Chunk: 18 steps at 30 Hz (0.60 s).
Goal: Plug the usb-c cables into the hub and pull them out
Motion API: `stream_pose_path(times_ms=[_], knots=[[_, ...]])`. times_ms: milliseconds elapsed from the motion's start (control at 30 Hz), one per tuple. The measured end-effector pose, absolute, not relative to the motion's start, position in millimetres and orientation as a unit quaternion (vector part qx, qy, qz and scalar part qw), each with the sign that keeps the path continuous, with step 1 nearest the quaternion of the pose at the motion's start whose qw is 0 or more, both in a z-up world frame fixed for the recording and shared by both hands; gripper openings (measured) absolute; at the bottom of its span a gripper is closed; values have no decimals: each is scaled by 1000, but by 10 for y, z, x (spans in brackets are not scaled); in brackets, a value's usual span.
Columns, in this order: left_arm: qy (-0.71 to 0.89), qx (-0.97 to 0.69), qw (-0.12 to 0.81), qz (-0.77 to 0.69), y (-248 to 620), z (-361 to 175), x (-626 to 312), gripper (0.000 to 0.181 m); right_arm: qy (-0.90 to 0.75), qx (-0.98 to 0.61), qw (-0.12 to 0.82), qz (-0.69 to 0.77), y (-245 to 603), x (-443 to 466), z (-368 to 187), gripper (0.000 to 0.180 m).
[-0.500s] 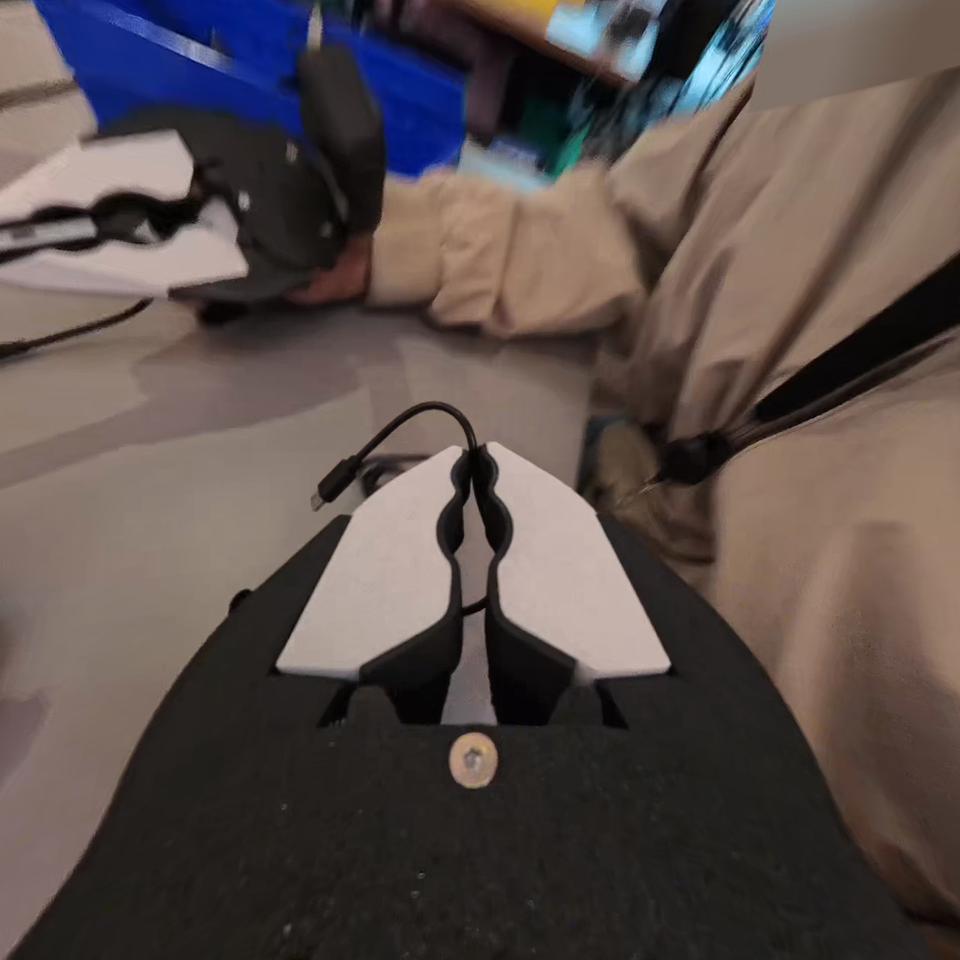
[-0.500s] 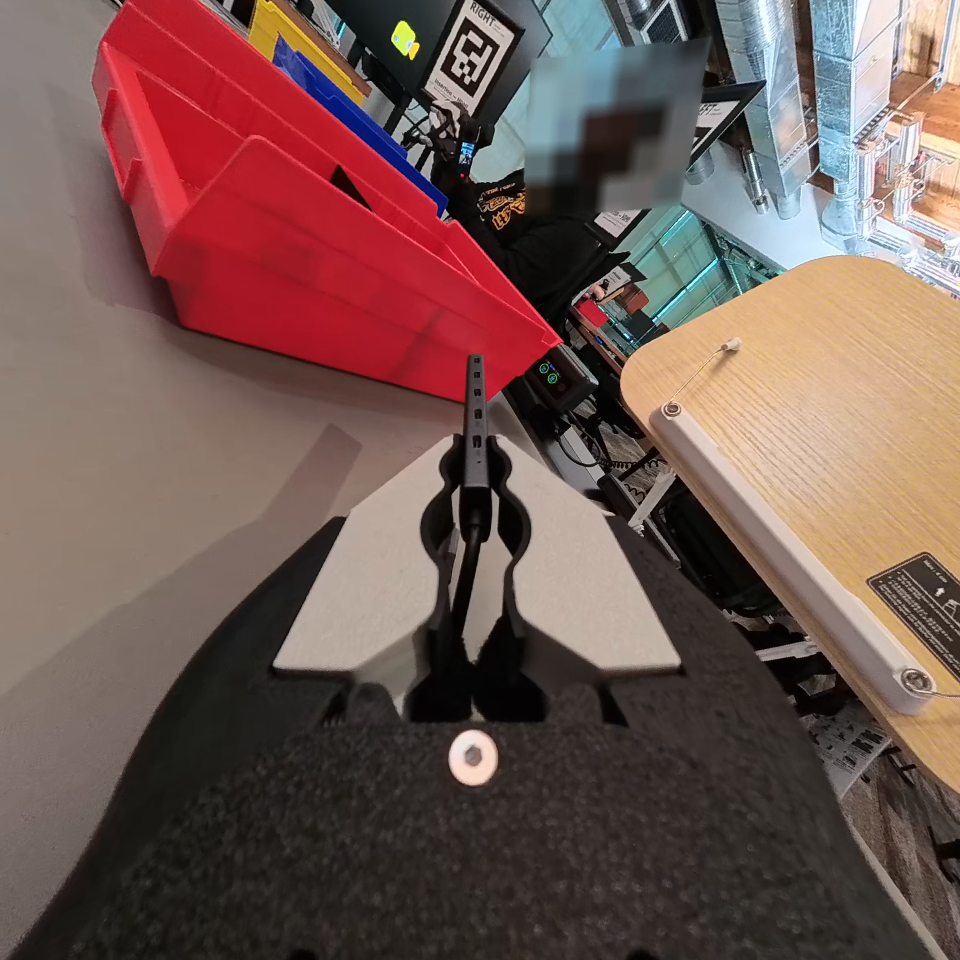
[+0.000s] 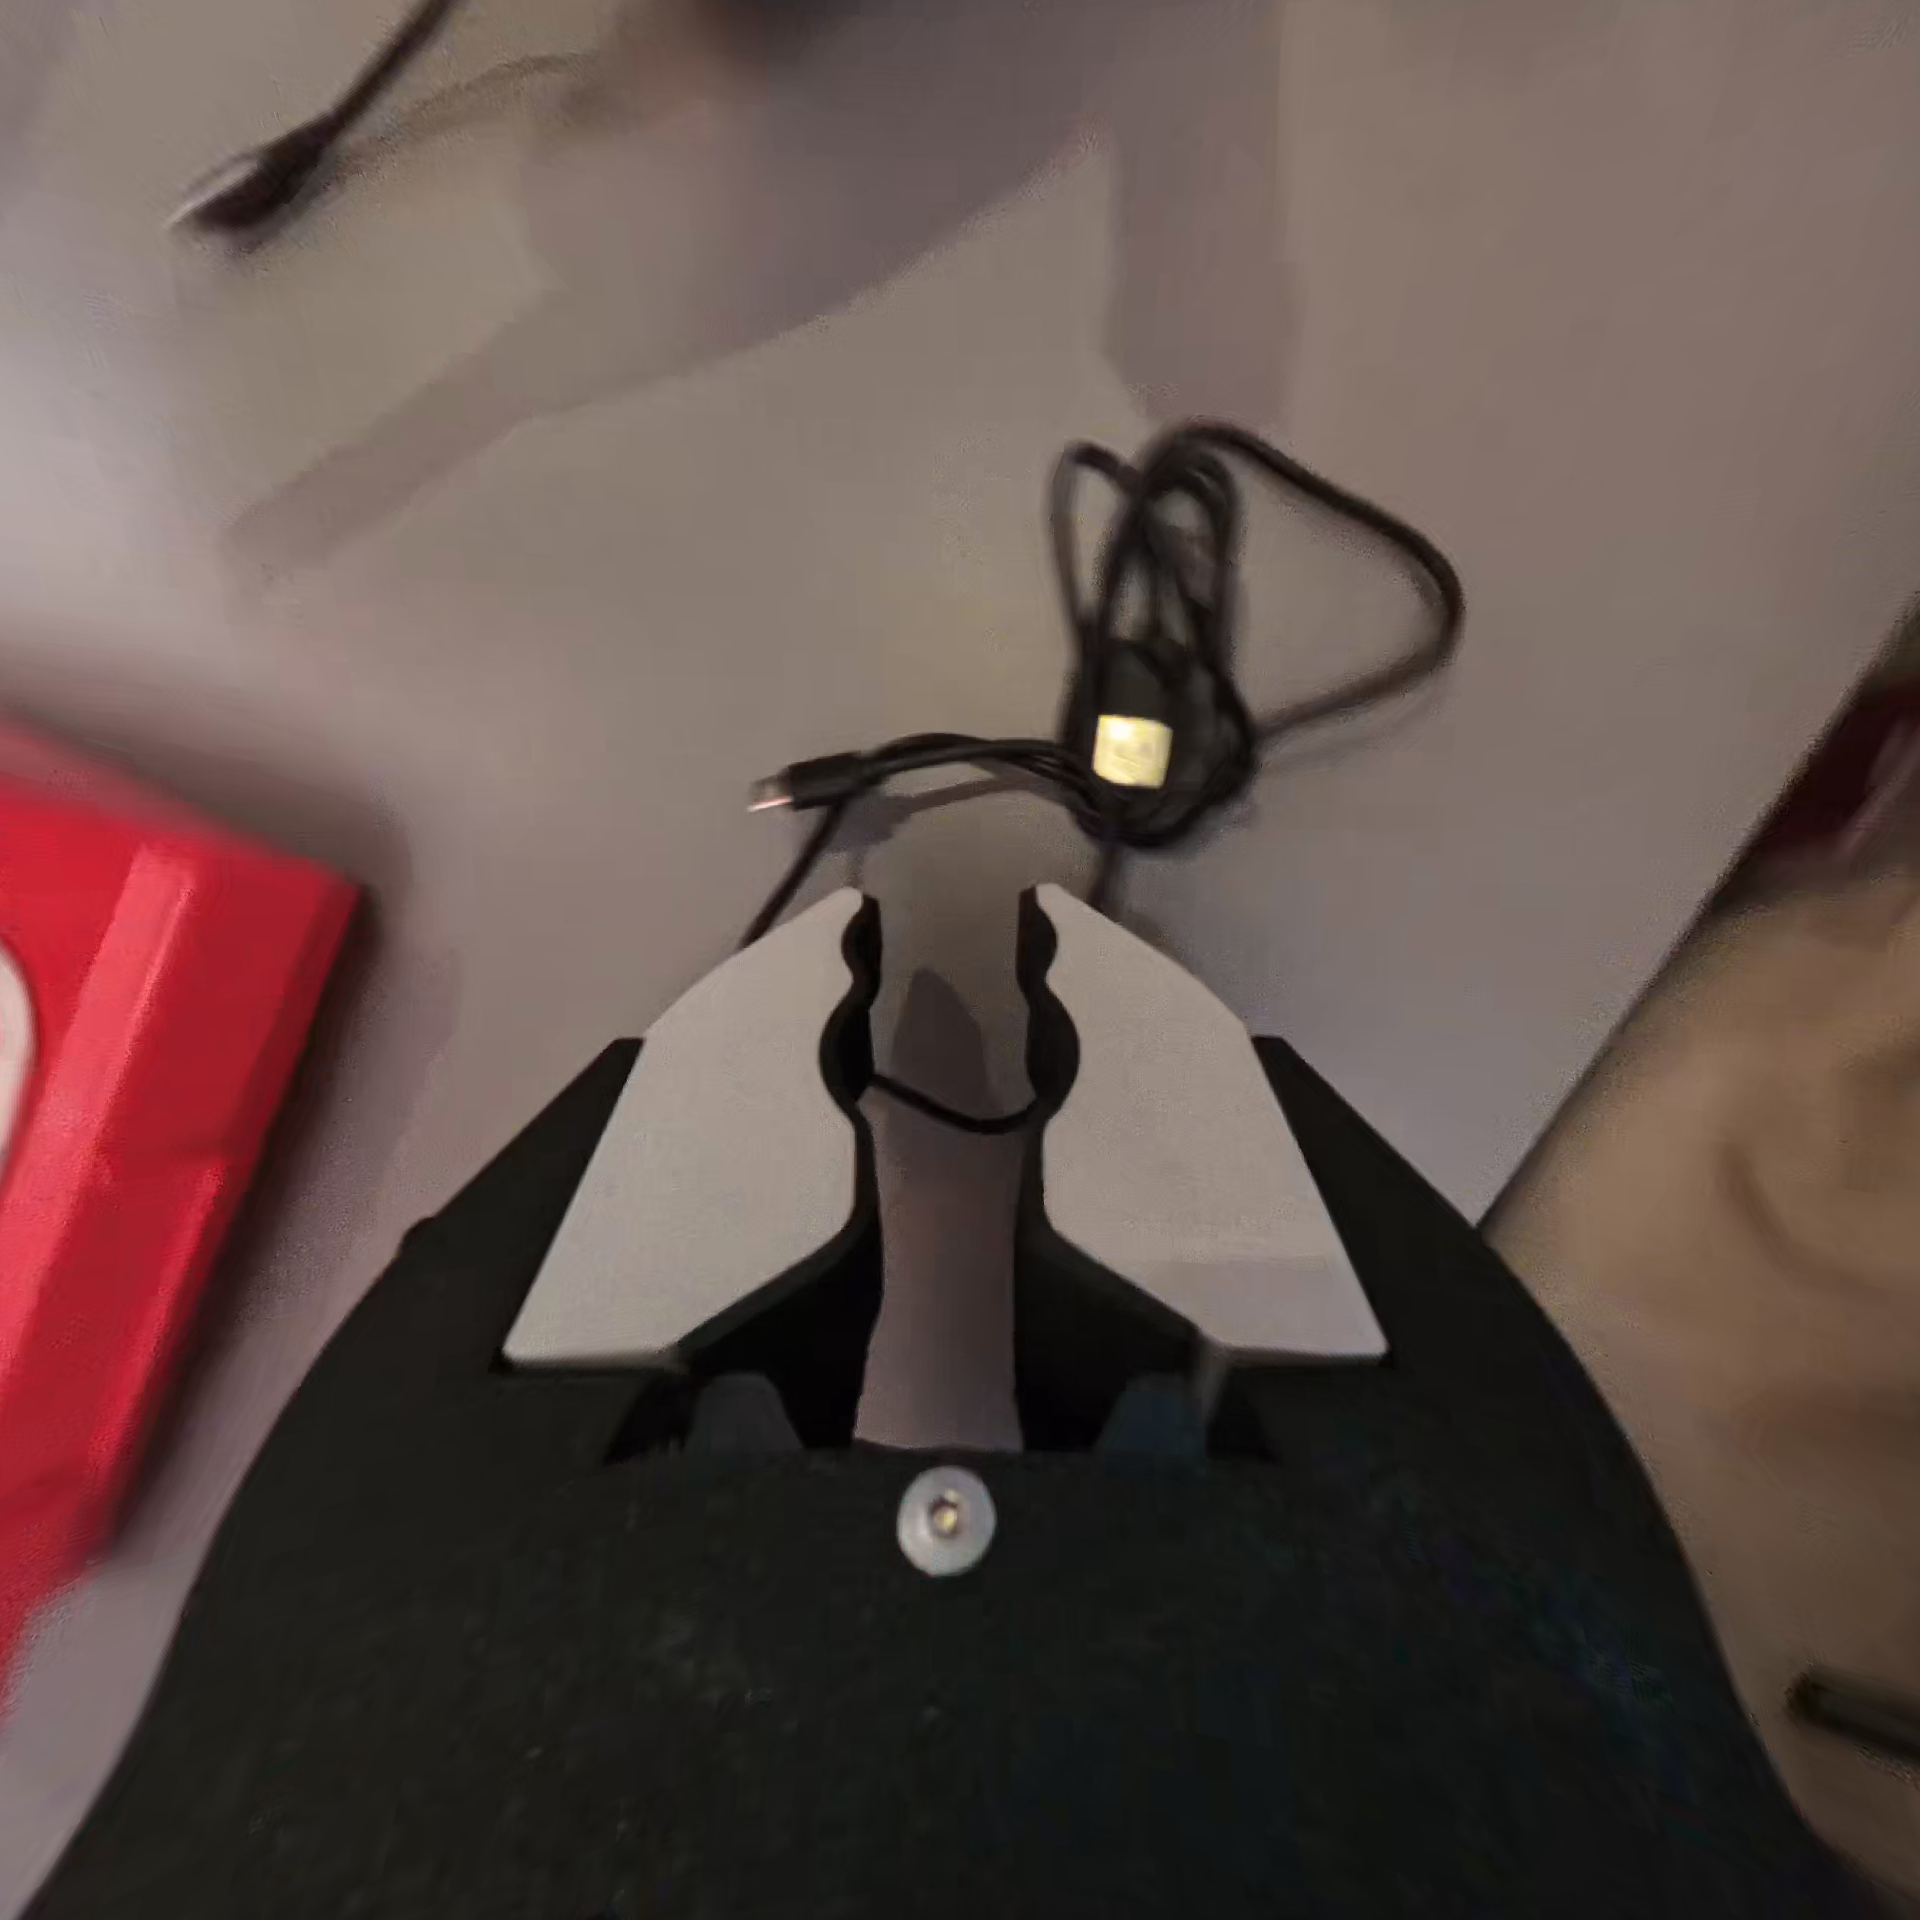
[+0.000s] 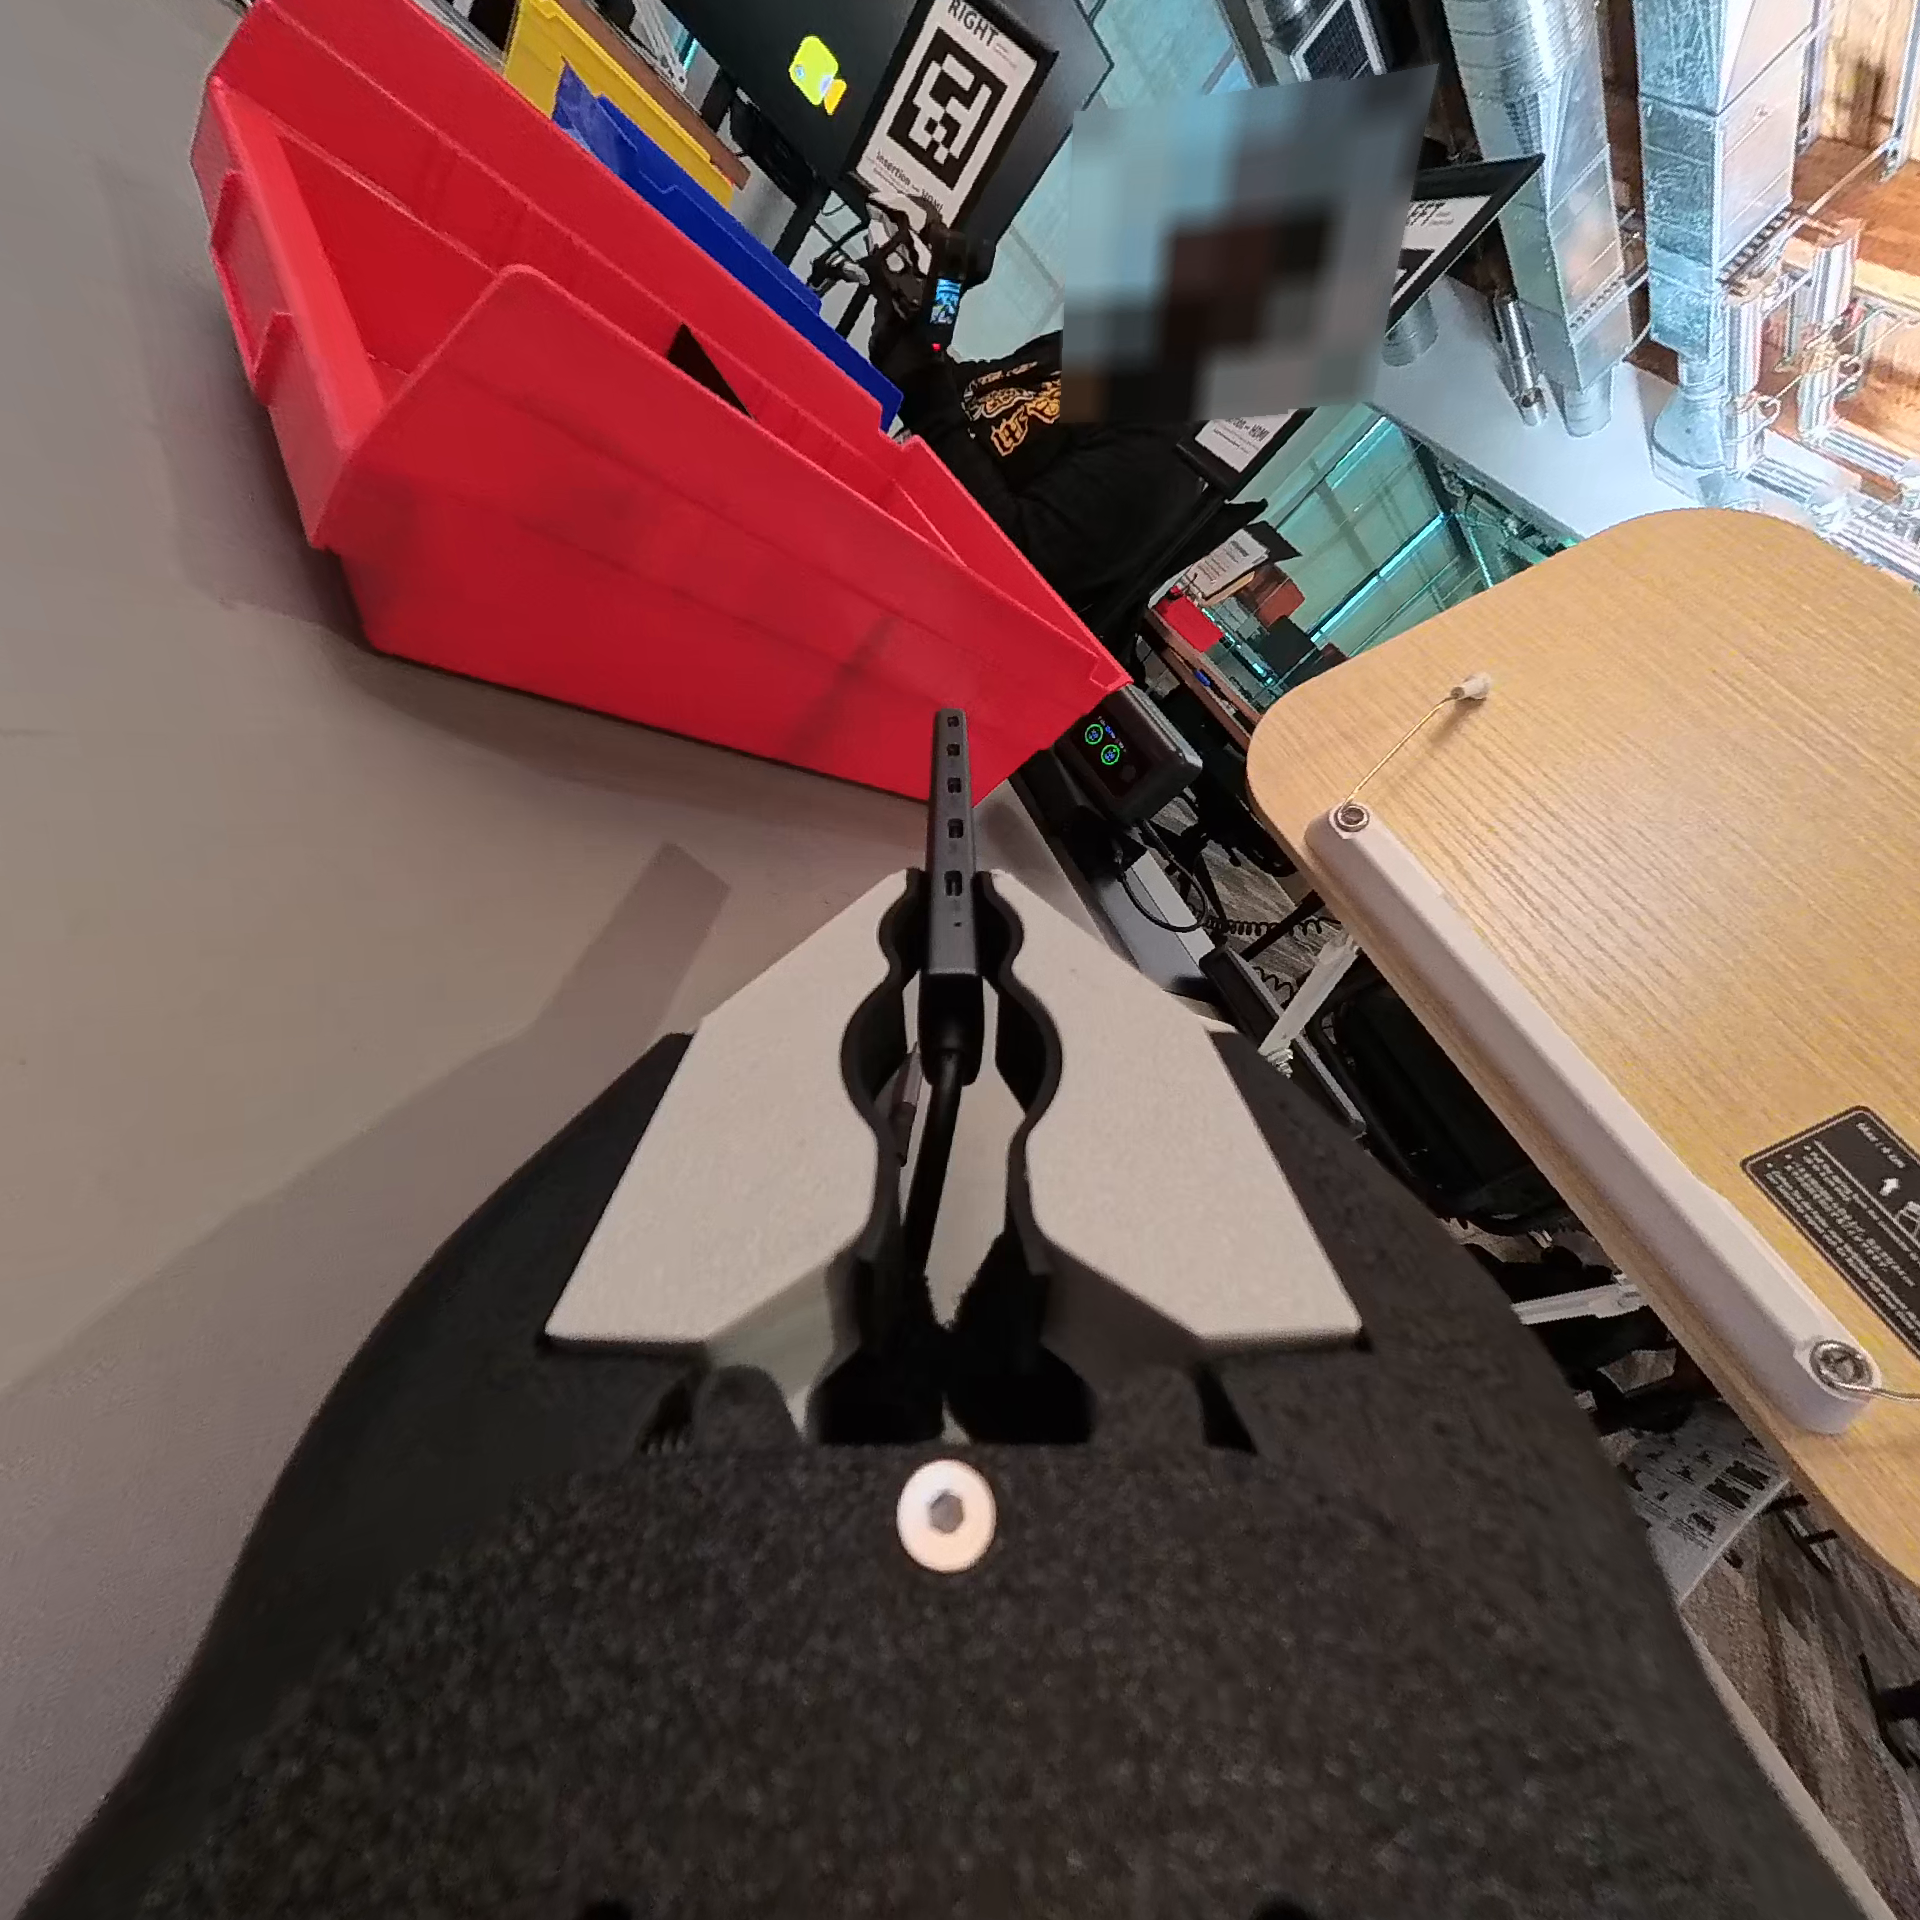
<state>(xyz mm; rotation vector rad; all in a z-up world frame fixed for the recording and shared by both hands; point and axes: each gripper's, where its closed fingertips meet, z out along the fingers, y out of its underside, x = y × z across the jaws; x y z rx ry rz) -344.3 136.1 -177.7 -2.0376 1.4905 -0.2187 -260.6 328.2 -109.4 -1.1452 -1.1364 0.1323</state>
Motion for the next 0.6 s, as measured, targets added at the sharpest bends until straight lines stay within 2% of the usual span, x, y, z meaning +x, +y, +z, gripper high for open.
stream_pose_path(times_ms=[133, 233, 433, 533, 600], knots=[[319, -864, 332, -203, 1485, -1574, -3361, 32, -507, -514, 690, 60, 3287, -2605, -1093, 9], [236, -869, 325, -288, 1308, -1545, -3102, 33, -508, -514, 689, 60, 3289, -2608, -1102, 9], [270, -891, 316, -182, 1236, -1854, -3062, 35, -510, -514, 687, 60, 3285, -2617, -1112, 9], [292, -891, 317, -141, 1245, -1909, -3091, 8, -510, -515, 686, 60, 3286, -2618, -1117, 9], [305, -891, 313, -123, 1242, -1915, -3121, 5, -511, -515, 686, 60, 3286, -2619, -1119, 9]])
